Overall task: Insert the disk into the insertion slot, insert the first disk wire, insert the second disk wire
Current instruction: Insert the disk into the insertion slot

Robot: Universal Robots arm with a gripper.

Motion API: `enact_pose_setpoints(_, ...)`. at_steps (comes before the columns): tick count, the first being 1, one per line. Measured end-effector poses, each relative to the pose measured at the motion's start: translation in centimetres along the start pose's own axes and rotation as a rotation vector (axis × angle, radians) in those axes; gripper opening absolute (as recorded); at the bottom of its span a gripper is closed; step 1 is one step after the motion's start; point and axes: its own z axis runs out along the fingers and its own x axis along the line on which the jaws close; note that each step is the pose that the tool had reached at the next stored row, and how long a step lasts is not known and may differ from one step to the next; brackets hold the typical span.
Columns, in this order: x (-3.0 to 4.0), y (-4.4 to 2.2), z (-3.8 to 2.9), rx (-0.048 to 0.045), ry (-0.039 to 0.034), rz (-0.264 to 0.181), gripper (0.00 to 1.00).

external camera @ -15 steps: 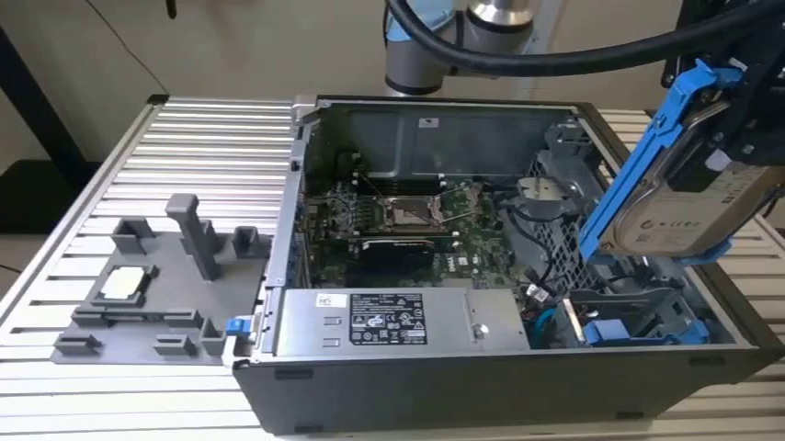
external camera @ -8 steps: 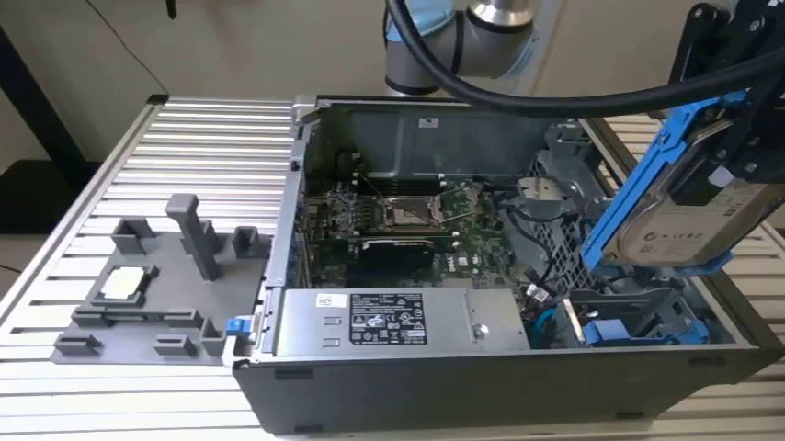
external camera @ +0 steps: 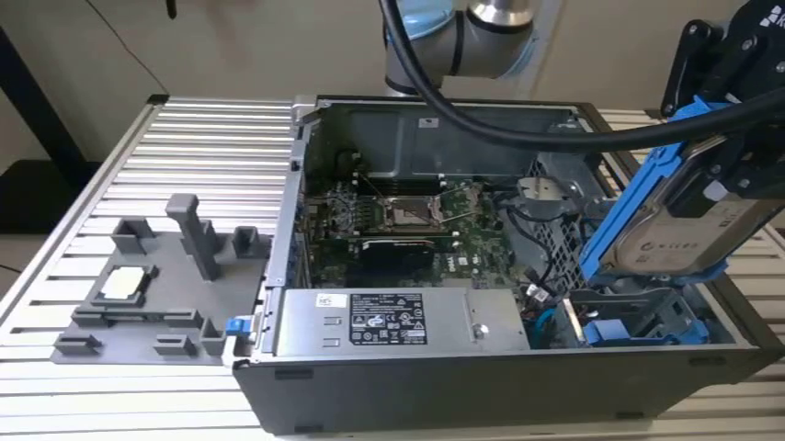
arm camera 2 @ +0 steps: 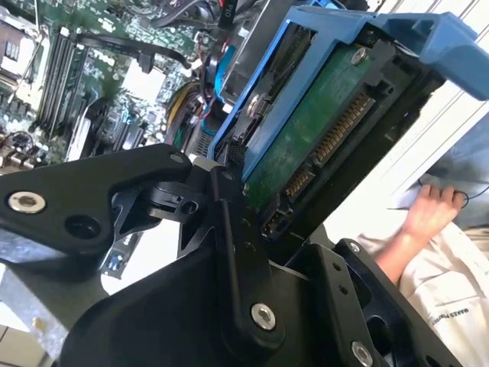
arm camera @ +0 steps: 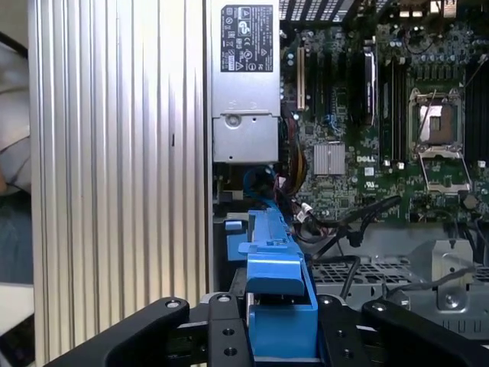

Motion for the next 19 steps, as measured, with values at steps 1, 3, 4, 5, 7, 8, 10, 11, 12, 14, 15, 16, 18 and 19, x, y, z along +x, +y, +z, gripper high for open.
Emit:
enact_pose_setpoints(1, 0.0, -0.01, 0.1, 0.0001, 0.0, -0.002, 0.33)
enact_pose_setpoints(3, 0.02, -0.02, 0.27, 0.0002, 0.0002, -0.005, 0.33)
enact_pose_setpoints(4, 0.04, -0.04, 0.37, 0.0002, -0.0001, -0.005, 0.33)
enact_pose_setpoints(5, 0.08, -0.13, 0.44, 0.0002, 0.0001, -0.006, 0.33)
enact_pose_setpoints(7, 0.1, -0.29, 0.53, 0.0002, 0.0003, -0.006, 0.33)
enact_pose_setpoints(8, 0.12, -0.35, 0.59, 0.0002, 0.0004, -0.007, 0.33)
enact_pose_setpoints(10, 0.22, -0.43, 0.77, 0.0002, -0.0001, -0.007, 0.33)
enact_pose_setpoints(11, 0.25, -0.46, 0.84, 0.0002, 0.0, -0.007, 0.33)
enact_pose_setpoints(12, 0.3, -0.49, 0.91, 0.0002, 0.0, -0.007, 0.33)
enact_pose_setpoints(14, 0.33, -0.53, 1.05, 0.0002, -0.0002, -0.006, 0.33)
enact_pose_setpoints(15, 0.35, -0.56, 1.11, 0.0002, -0.0002, -0.006, 0.33)
enact_pose_setpoints(16, 0.37, -0.58, 1.17, 0.0002, -0.0004, -0.006, 0.33)
enact_pose_setpoints(18, 0.38, -0.61, 1.27, 0.0002, -0.0002, -0.005, 0.33)
enact_pose_setpoints(19, 0.39, -0.65, 1.36, 0.0002, -0.0005, -0.005, 0.33)
